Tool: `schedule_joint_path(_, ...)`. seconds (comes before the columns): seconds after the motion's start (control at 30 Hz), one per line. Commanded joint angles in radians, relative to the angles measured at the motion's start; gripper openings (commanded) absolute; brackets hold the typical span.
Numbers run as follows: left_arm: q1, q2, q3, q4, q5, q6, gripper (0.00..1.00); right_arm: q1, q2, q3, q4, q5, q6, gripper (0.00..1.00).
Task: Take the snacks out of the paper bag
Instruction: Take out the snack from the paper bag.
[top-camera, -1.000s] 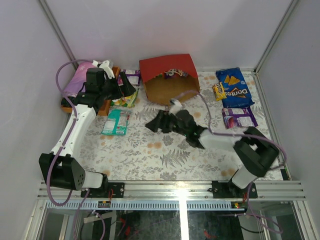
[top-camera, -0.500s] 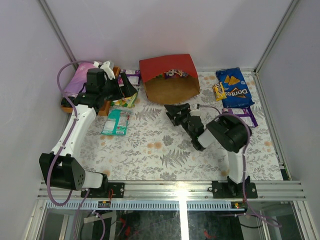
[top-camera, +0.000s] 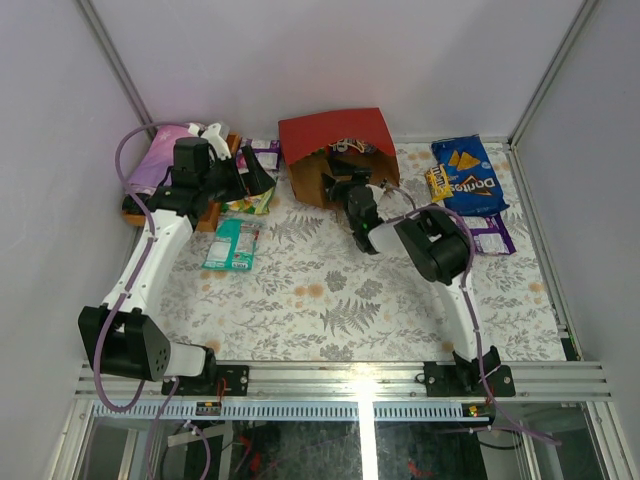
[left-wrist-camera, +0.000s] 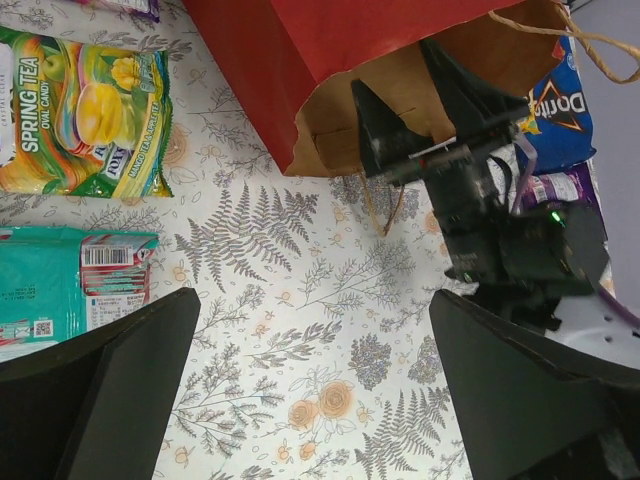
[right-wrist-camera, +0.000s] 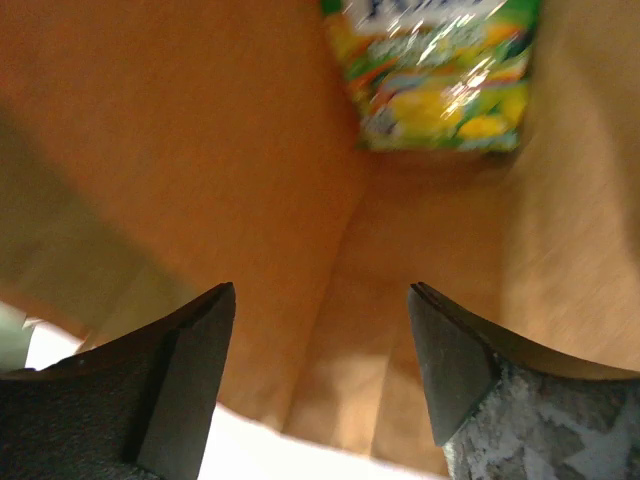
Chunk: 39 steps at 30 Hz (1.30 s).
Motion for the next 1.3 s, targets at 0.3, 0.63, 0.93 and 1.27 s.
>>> schedule_joint_path(0.3, 0.010, -0.059, -0.012, 0.054, 0.027, -0.005, 1.00, -0.139, 0.236, 0.541, -0.676, 0.271, 0.180, 0.85)
schedule_joint_path(0.63, 0.010, -0.066, -0.012, 0.057, 0.050, -0.010, 1.00, -0.180, 0.390, 0.846, -0.968, 0.327, 0.115, 0.87)
schedule_joint_path(0.93, 0.009, -0.057, -0.014, 0.060, 0.061, -0.011, 1.00, -0.189, 0.685, 1.285, -1.000, 0.319, 0.096, 0.84)
schedule_joint_path(1.27, 0.009, -0.036, -0.012, 0.060, 0.075, -0.014, 1.00, -0.226, 0.699, 1.267, -0.777, 0.238, 0.041, 0.08)
